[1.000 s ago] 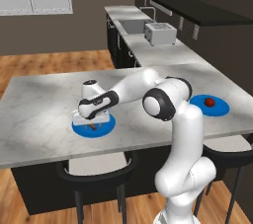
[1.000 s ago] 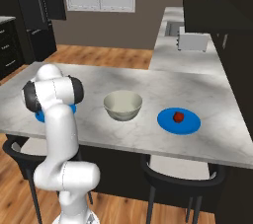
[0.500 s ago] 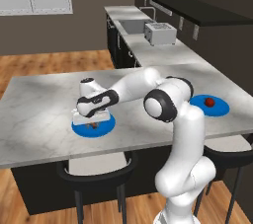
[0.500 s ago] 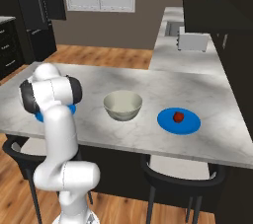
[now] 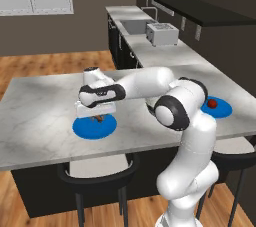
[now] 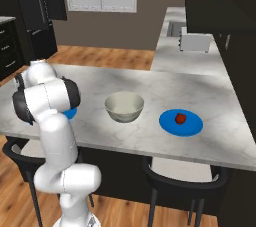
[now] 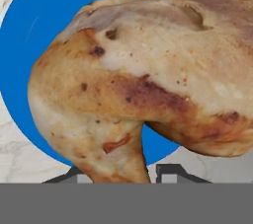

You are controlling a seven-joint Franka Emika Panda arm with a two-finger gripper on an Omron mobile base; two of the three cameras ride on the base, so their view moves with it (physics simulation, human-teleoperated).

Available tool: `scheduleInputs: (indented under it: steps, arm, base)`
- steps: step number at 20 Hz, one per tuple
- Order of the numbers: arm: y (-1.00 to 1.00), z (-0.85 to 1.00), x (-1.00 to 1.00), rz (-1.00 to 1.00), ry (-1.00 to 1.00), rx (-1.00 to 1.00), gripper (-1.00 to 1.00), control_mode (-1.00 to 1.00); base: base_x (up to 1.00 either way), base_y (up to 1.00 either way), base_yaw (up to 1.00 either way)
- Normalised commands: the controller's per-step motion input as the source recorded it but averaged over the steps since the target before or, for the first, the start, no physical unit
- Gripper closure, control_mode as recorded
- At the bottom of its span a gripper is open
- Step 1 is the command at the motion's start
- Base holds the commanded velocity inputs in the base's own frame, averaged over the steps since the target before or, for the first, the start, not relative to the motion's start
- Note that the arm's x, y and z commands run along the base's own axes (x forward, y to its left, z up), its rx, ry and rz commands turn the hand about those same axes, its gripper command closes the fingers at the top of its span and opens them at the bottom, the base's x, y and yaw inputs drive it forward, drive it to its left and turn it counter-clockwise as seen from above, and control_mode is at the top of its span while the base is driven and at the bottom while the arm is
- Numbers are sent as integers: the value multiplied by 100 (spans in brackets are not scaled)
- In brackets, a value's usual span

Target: Pick the chicken drumstick and bell pepper from their plates and place them in the bowl. Then put the bowl in the fridge.

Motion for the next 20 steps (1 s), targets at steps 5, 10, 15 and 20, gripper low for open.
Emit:
scheduleInputs:
  steps: [5,10,15,20]
  arm:
    - [-42,47,-32,0,-5,0,100,-100]
    - [-48,41,-26,0,-12,0,100,-100]
    - [-60,35,-17,0,-12,0,100,-100]
    - [-70,27,-15,0,-17,0,100,-100]
  base:
    - [0,0,0]
    - [0,0,0]
    - [0,0,0]
    - [0,0,0]
